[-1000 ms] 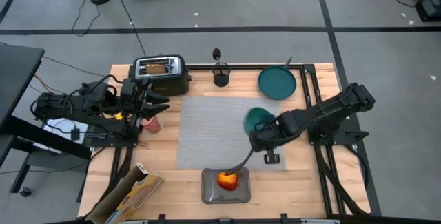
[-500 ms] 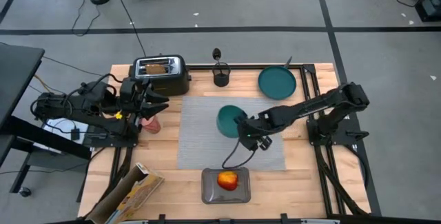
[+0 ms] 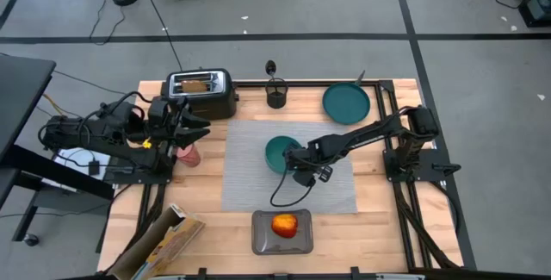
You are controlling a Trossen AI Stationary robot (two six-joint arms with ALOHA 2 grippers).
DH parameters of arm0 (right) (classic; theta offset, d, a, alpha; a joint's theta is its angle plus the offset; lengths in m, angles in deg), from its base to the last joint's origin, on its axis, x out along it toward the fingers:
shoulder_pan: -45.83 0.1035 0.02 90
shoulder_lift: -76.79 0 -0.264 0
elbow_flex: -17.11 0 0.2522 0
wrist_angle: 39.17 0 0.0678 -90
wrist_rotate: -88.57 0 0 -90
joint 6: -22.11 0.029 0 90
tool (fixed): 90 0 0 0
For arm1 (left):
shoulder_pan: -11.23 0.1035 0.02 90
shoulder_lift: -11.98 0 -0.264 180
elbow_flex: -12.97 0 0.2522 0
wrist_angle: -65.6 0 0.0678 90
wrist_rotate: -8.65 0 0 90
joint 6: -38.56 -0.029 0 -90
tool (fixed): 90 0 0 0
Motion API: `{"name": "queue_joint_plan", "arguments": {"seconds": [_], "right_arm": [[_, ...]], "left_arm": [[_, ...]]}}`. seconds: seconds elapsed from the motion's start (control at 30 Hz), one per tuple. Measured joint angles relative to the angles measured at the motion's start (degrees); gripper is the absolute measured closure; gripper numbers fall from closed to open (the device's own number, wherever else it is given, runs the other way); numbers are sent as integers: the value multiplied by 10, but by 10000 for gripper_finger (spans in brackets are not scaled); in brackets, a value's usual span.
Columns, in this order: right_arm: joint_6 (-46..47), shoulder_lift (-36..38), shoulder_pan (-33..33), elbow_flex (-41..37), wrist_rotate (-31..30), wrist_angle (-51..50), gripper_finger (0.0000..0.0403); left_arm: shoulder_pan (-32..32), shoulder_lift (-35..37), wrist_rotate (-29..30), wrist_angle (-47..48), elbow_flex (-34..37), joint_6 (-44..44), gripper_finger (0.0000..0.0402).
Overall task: Arrange a breakfast setting
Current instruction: Put the green bowl on the gray tablemat
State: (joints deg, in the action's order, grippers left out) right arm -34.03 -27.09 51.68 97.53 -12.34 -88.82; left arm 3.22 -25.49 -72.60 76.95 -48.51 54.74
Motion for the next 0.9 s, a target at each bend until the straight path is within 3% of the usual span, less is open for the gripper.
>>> {"name": "queue_joint_plan", "arguments": {"seconds": [0.53,0.9], "right_arm": [[9,-1,-14,1,11,8,364],[26,13,-9,15,3,12,258]], "left_arm": [[0,0,0,0,0,2,285],[0,0,0,0,0,2,285]]}}
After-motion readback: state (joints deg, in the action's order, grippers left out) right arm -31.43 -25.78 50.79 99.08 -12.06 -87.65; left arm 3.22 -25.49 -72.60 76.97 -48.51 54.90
